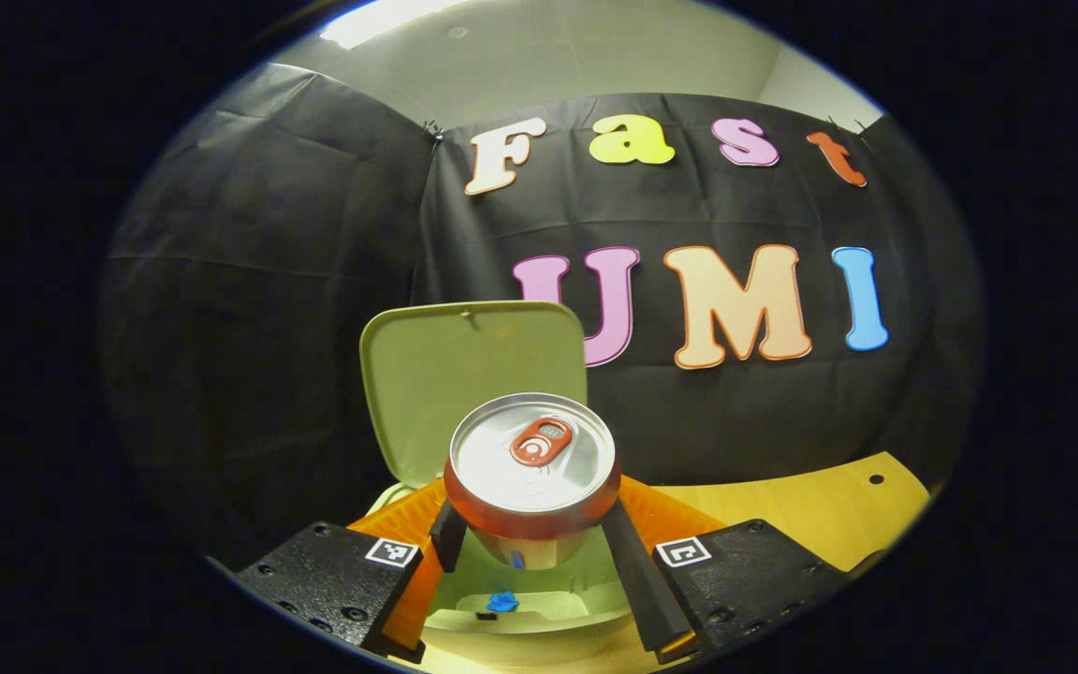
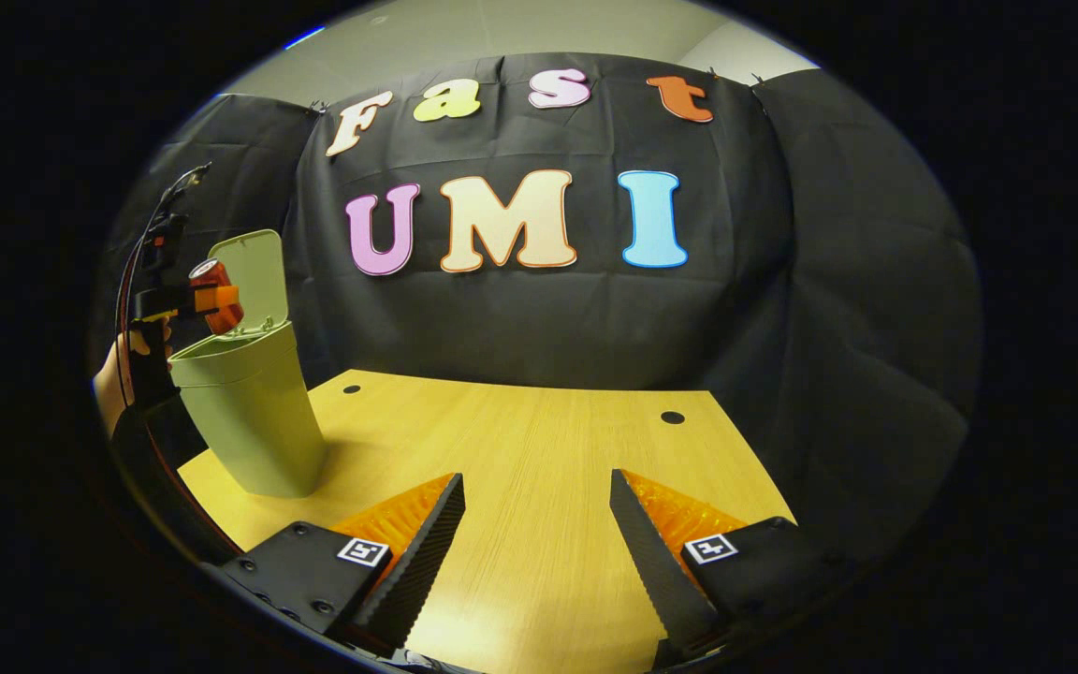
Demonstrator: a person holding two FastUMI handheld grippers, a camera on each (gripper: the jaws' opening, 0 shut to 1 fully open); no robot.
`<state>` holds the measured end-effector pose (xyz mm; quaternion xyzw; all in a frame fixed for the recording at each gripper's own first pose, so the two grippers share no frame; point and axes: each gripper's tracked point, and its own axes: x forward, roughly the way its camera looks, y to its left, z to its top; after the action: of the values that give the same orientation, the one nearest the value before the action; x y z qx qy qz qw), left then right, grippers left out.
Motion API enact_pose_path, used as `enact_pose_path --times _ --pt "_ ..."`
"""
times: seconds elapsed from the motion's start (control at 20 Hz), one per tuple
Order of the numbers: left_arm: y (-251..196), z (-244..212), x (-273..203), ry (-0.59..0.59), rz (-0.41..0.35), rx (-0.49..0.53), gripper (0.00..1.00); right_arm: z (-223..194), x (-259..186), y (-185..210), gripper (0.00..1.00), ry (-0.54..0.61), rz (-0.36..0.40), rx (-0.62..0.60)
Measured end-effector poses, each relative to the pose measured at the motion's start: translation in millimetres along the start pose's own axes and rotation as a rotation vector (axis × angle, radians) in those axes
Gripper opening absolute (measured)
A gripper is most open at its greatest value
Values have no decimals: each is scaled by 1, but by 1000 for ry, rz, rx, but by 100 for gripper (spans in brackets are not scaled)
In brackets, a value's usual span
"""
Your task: Press the lid of the desktop garbage bin to open it, pick up the crumpled paper on the desktop and throw it into the bin, then pick up the pop can on the desktop and drop it into the bin, and finally close the garbage bin lid.
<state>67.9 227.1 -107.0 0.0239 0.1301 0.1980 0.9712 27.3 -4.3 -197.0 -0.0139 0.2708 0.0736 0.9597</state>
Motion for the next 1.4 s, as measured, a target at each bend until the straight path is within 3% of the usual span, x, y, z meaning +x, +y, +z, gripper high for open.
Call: enact_pose_path --times 0.25,0.5,0.9,1.2,1.4 --pt "28 -10 -2 9 57 -58 77 8 2 13 99 -16 19 -17" --pt "36 49 3 -99 62 11 90 14 5 18 99 -29 9 -6" --pt "36 130 45 -188 17 24 89 13 3 15 99 -39 -69 29" --pt "42 157 94 -177 -6 50 88 2 6 21 99 -19 -126 57" --pt "36 141 120 -89 -44 28 88 -4 12 31 99 -4 -134 70"
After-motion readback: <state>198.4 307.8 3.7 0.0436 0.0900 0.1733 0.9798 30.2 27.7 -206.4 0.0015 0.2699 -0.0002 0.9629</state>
